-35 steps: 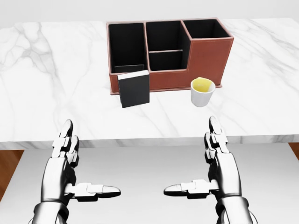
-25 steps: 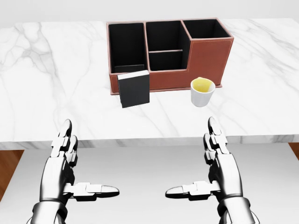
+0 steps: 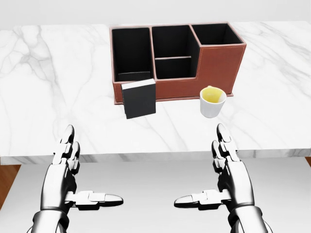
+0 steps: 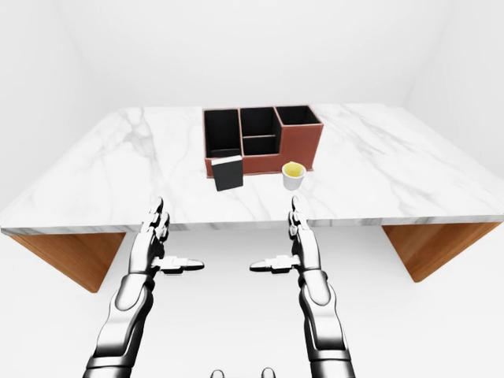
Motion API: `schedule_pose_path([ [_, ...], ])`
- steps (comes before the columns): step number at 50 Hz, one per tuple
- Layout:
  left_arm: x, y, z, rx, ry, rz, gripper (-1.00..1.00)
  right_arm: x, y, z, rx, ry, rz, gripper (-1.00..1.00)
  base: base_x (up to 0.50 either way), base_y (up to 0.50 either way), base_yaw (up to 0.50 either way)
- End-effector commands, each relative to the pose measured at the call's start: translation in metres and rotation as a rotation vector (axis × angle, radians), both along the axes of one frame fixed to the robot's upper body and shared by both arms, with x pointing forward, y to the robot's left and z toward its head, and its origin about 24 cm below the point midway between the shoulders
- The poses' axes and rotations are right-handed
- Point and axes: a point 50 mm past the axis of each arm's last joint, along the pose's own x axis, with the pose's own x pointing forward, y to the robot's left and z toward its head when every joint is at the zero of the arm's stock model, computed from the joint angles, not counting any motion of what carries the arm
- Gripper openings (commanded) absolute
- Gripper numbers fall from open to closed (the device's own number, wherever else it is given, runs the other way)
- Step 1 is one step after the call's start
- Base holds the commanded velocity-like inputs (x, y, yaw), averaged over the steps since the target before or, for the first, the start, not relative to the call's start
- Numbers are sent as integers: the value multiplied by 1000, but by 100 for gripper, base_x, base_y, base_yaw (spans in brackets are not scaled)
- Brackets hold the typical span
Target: Pick up the book and place it in the caddy.
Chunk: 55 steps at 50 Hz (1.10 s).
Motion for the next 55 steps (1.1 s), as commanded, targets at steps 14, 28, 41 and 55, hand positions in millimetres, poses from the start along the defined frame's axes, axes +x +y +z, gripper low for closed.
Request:
schedule_pose_path([
  [14, 2, 1, 0, 5, -5, 2, 100, 0, 3, -4, -19, 11, 23, 100, 50, 0, 0],
  [28, 3, 2, 0, 3, -4, 8, 100, 0, 5, -7, -22, 19, 26, 100, 50, 0, 0],
  [41, 3, 2, 0, 3, -4, 9, 100, 2, 5, -10, -32, 33, 25, 100, 48, 0, 0],
  [55, 3, 3, 0, 2, -4, 12, 100, 2, 4, -11, -49, 33, 2, 100, 6, 0, 0],
])
